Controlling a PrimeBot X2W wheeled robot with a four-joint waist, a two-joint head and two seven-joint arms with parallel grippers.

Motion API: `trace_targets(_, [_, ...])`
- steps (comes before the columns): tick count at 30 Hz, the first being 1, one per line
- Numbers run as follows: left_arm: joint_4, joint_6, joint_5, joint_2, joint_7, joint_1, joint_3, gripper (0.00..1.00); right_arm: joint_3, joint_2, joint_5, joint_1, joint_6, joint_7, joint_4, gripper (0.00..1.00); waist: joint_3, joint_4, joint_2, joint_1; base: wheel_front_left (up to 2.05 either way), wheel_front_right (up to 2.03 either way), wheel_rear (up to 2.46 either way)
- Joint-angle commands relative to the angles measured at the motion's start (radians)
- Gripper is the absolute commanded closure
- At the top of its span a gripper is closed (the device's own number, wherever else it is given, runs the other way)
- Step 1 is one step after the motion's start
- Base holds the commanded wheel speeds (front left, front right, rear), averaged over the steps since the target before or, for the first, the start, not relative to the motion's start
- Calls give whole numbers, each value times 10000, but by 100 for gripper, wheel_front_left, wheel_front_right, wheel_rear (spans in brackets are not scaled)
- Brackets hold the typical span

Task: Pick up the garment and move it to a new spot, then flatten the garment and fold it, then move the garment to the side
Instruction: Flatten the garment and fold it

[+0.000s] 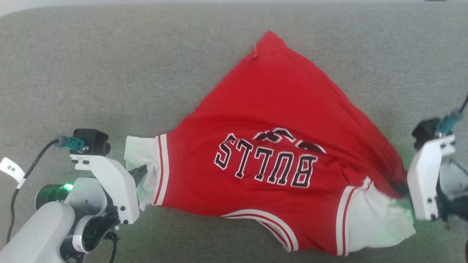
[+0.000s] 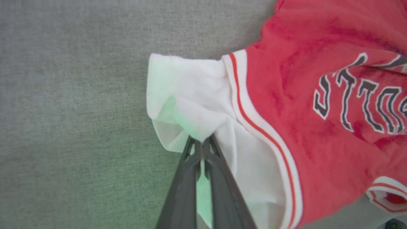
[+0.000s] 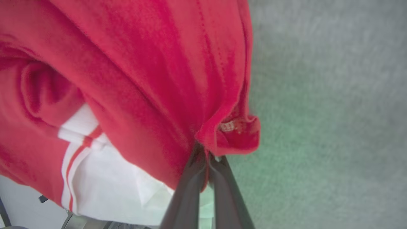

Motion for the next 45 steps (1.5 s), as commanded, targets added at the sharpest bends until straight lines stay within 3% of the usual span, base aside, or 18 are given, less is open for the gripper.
trace_targets(1, [-32,72,8,51,45,126,40,100,-124,175,-115,364,-18,-3,-122,100,-50,-51,0,0,0,0,0])
trace_targets(4, [-23,70,-17,56,15,156,52,100,-683,786,-571,1249,-19,-428,38,100,-71,-71,0,0,0,0,0])
trace_targets(6, [4,67,-47,50,-6,186,58,100,-861,1072,-761,1382,-19,-825,290,55,-82,-71,0,0,0,0,0])
trace_targets(7, [13,51,-61,41,-14,184,54,100,-865,1089,-884,1414,-19,-1007,389,0,-93,-59,0,0,0,0,0])
trace_targets(12, [60,37,-96,40,-71,234,54,100,-1060,1254,-897,1371,-24,-1404,373,0,-178,-33,0,0,0,0,0])
trace_targets(21, [42,-37,-145,-51,-279,444,30,100,-1910,1387,-962,1210,-15,-1879,-1491,0,-460,255,0,0,0,0,0])
trace_targets(27, [88,-90,-103,-193,-384,506,-93,100,-1766,1439,-1339,414,-15,-2368,-2005,0,-542,666,0,0,0,0,0])
trace_targets(33, [188,-307,-13,-522,-451,157,-366,100,-1076,1445,-1641,-1189,-16,-3411,-742,0,-335,1397,0,0,0,0,0])
trace_targets(45, [907,-1020,230,-1545,-662,-866,-1116,100,706,162,-1832,-4793,-13,-4099,3697,0,378,3361,0,0,0,0,0])
